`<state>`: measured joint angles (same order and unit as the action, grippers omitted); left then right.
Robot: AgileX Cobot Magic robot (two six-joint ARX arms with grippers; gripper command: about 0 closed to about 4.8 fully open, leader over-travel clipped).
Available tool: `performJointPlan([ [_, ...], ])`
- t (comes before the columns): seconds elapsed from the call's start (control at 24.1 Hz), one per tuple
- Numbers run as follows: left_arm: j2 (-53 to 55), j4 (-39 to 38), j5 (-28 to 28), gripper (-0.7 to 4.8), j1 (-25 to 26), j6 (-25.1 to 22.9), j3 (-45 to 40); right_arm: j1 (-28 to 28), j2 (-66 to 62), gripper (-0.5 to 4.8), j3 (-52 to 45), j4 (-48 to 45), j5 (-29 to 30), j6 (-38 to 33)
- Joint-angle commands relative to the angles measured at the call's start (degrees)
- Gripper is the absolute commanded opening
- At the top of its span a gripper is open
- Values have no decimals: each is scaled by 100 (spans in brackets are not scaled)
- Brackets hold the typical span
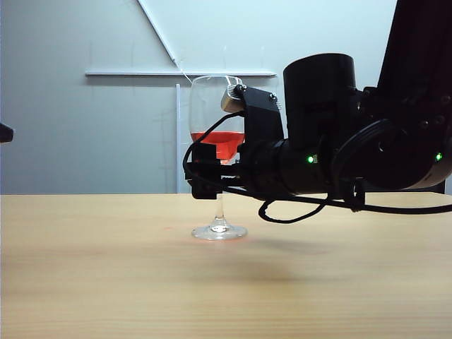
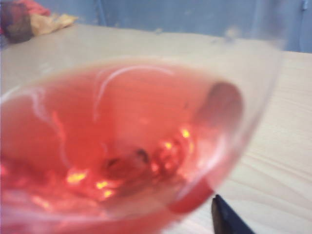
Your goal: Gently pick up the goblet, rotate it counterclockwise for two full turns (viewing from above), and then place it back on the table.
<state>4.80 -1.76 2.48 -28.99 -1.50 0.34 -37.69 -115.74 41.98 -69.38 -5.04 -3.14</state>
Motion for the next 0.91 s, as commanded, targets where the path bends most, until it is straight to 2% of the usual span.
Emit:
performJointPlan([
  [0.04,2,52,15,-5,4,-2,17,2,-24,353,81,-109,-92,15],
  [0.12,2,52,15,-5,4,-2,17,2,-79,336,144,-116,-90,15],
  [0.21,2,52,15,-5,4,-2,17,2,-153,281,221,-133,-87,-2],
  [0.5,2,52,15,-5,4,-2,17,2,-225,265,295,-157,-90,-31],
  [0.66,2,52,15,-5,4,-2,17,2,-227,229,295,-160,-87,-31],
  [0.79,2,52,15,-5,4,-2,17,2,-227,174,295,-160,-90,-31],
  [0.91,2,52,15,-5,4,-2,17,2,-227,165,295,-164,-90,-33],
])
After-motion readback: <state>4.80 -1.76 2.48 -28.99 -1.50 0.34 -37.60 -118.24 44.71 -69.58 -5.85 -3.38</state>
